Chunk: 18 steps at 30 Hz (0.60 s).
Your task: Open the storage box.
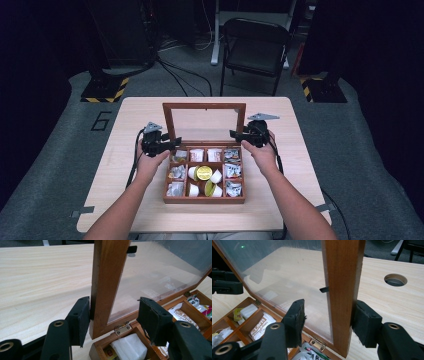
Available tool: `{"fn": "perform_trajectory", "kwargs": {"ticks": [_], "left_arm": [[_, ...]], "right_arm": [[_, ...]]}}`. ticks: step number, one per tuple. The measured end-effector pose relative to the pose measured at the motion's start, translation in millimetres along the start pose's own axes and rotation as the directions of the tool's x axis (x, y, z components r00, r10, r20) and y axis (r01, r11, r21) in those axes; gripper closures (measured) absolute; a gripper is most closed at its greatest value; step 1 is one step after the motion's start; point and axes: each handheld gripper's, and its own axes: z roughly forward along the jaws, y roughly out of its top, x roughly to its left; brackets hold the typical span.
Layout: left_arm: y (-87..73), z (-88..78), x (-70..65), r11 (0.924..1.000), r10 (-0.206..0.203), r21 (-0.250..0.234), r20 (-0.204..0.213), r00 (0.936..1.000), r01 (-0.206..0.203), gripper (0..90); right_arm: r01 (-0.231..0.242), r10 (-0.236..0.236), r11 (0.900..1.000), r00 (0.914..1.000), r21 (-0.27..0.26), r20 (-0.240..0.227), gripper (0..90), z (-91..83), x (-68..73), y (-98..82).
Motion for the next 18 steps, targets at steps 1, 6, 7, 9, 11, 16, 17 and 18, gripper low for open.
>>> {"fn": "perform_trajectory", "kwargs": {"ticks": [1, 6, 7, 9, 11, 16, 17, 18], "left_arm": [[0.0, 0.0, 0.0, 1.0000, 0.000, 0.000, 0.000, 1.0000, 0.000, 43.4], [-0.5, 0.0, -0.3, 1.0000, -0.006, -0.003, 0.000, 1.0000, 0.006, 43.7], [-0.6, 0.3, -0.6, 1.0000, -0.004, -0.005, -0.003, 1.0000, 0.004, 43.7], [-0.7, 1.0, -1.1, 1.0000, -0.005, -0.008, -0.005, 1.0000, 0.005, 43.7], [-0.9, 1.7, -1.1, 0.9999, -0.006, -0.010, -0.005, 1.0000, 0.006, 43.7], [-1.1, 2.5, 3.0, 0.9999, -0.015, -0.005, 0.011, 0.9998, 0.015, 43.7], [-1.1, 2.5, 3.0, 0.9999, -0.015, -0.005, 0.011, 0.9998, 0.015, 43.7], [-1.0, 2.5, 3.3, 0.9998, -0.022, -0.002, 0.011, 0.9997, 0.022, 43.7]], "right_arm": [[-0.005, 0.005, 1.000, 1.0000, 0.003, -0.002, 45.2, 0.0, -0.1, -1.0], [-0.021, 0.021, 0.999, 0.9998, 0.029, 0.000, 45.0, 5.5, -4.7, -12.3], [-0.021, 0.020, 0.999, 0.9998, 0.038, 0.002, 45.2, 7.1, -5.6, -14.9], [-0.024, 0.024, 0.999, 0.9997, 0.041, 0.005, 45.6, 8.4, -6.1, -17.2], [-0.020, 0.020, 0.999, 0.9998, 0.044, 0.004, 46.0, 11.5, -7.1, -21.7], [-0.026, 0.025, 0.999, 0.9996, 0.037, 0.012, 49.7, 12.7, -8.0, -23.3], [-0.026, 0.025, 0.999, 0.9996, 0.037, 0.012, 49.7, 12.7, -8.0, -23.3], [-0.025, 0.025, 0.999, 0.9995, 0.040, 0.017, 50.3, 13.0, -7.5, -22.8]]}}
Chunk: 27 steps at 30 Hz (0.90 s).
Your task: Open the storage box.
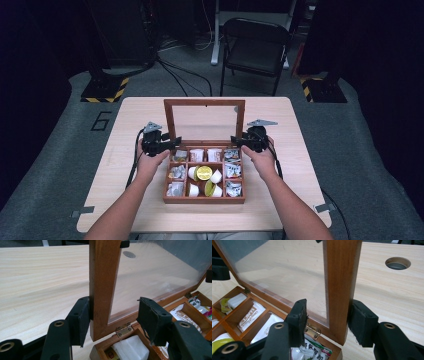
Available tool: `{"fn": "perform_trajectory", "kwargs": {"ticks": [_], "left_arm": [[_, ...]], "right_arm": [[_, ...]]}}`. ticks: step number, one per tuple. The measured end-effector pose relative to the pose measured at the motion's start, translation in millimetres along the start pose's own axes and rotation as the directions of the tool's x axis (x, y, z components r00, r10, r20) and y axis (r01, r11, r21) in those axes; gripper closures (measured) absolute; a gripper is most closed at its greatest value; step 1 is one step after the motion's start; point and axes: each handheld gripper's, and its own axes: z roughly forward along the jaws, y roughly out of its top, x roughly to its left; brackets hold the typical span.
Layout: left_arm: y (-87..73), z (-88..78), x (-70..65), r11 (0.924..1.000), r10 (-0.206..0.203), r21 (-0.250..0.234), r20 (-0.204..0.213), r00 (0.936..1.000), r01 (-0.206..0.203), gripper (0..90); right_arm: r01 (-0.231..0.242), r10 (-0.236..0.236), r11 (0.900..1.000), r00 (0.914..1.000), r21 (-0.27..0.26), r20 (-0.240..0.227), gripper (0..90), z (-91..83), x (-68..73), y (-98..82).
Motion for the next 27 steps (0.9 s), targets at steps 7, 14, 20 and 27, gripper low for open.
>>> {"fn": "perform_trajectory", "kwargs": {"ticks": [7, 14, 20, 27], "left_arm": [[0.4, 5.1, -1.2, 0.9997, -0.017, -0.017, -0.046, 0.9988, 0.016, 48.2], [0.8, 9.0, -0.4, 0.9988, -0.047, -0.014, -0.062, 0.9970, 0.046, 49.6], [0.9, 12.2, 2.2, 0.9982, -0.059, -0.014, -0.065, 0.9962, 0.058, 50.3], [0.7, 17.2, 2.1, 0.9980, -0.063, -0.009, -0.084, 0.9945, 0.063, 50.1]], "right_arm": [[-0.003, 0.003, 1.000, 0.9983, -0.003, 0.059, 56.1, 4.3, 2.0, 0.9], [-0.004, 0.004, 1.000, 0.9982, -0.006, 0.059, 56.8, 7.7, -0.7, 1.3], [-0.031, 0.032, 0.999, 0.9977, -0.010, 0.060, 56.7, 11.4, -2.6, 0.8], [-0.054, 0.054, 0.999, 0.9966, -0.005, 0.062, 56.4, 15.0, -3.9, 1.5]]}}
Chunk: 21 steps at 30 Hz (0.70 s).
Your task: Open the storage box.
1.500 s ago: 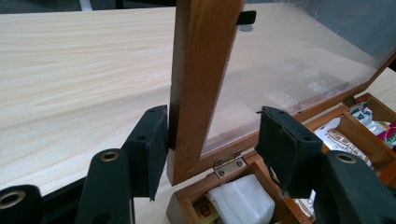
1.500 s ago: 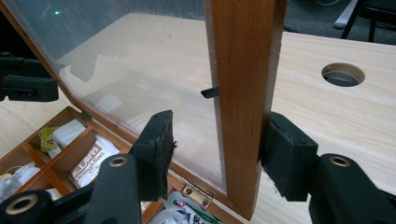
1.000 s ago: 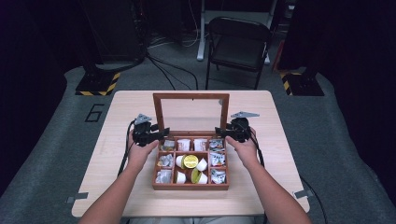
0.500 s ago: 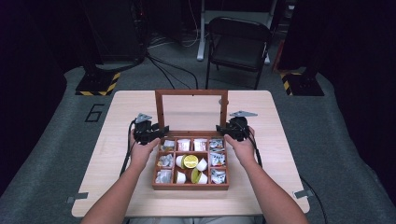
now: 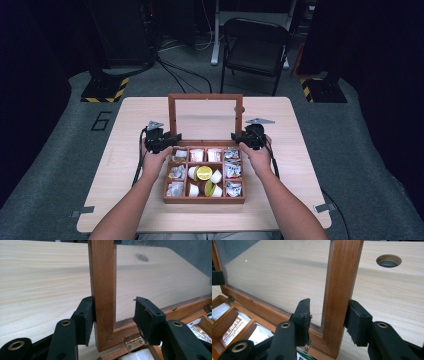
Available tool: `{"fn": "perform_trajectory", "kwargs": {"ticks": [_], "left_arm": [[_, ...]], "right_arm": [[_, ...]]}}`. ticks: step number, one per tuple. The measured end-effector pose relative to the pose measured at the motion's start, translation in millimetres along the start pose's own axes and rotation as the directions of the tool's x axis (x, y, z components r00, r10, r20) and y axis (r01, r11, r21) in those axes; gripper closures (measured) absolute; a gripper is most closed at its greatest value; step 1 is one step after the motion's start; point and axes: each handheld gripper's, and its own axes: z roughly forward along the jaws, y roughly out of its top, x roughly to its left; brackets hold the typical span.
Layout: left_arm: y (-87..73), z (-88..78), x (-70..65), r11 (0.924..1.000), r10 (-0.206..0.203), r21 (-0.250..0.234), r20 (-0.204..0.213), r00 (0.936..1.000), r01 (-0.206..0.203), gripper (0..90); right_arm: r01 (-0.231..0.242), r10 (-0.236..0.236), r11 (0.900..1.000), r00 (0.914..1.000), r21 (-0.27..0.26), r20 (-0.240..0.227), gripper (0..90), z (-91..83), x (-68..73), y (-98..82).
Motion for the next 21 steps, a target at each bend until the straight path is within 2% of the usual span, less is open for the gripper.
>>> {"fn": "perform_trajectory", "kwargs": {"ticks": [6, 21], "left_arm": [[1.4, 2.9, -0.1, 0.9999, 0.005, 0.013, -0.010, 0.9999, -0.005, 50.1], [0.3, 9.3, 3.2, 0.9994, -0.030, 0.015, -0.010, 0.9995, 0.030, 51.4]], "right_arm": [[-0.017, 0.017, 1.000, 0.9999, -0.001, 0.004, 55.7, 3.0, -1.2, -0.4], [-0.049, 0.049, 0.999, 0.9988, 0.016, 0.003, 53.7, 7.2, -3.0, 0.4]]}}
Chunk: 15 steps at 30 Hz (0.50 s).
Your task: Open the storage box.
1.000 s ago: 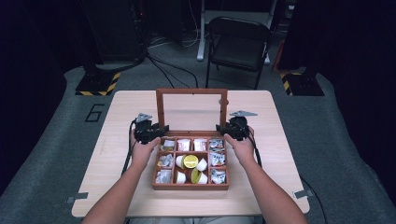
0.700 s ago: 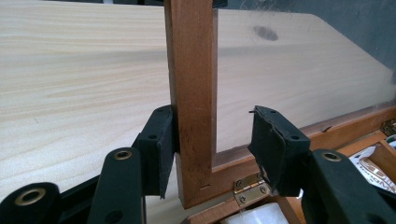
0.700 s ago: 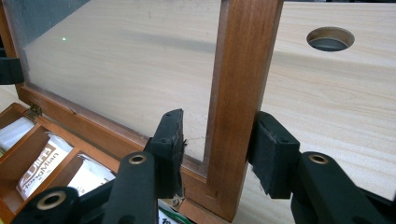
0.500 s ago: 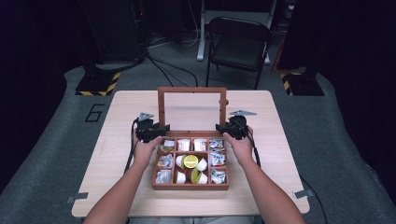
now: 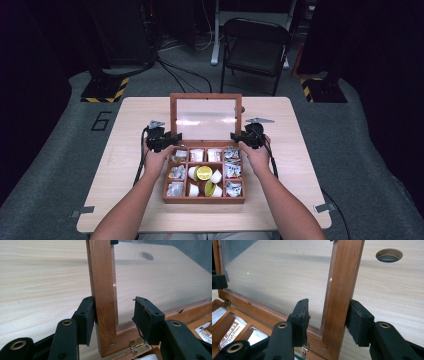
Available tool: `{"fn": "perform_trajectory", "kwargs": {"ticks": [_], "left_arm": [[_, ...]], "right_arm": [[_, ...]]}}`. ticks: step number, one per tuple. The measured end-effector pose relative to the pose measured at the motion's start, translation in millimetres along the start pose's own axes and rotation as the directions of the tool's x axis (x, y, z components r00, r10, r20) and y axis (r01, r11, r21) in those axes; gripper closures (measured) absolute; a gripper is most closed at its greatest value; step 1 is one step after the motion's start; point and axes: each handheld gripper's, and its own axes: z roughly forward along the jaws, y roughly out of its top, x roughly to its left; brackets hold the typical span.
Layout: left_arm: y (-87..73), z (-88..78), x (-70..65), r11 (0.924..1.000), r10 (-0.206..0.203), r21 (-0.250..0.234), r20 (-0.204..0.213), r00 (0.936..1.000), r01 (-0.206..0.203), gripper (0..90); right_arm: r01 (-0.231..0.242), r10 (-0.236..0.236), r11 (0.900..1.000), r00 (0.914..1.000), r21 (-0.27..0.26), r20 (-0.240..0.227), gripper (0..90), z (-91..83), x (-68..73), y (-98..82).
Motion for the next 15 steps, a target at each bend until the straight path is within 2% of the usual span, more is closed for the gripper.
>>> {"fn": "perform_trajectory", "kwargs": {"ticks": [15], "left_arm": [[-0.9, 3.4, 3.9, 0.9996, -0.028, 0.001, 0.015, 0.9995, 0.028, 51.0]], "right_arm": [[-0.012, 0.012, 1.000, 0.9999, 0.009, -0.005, 52.5, 3.6, -3.1, 0.0]]}}
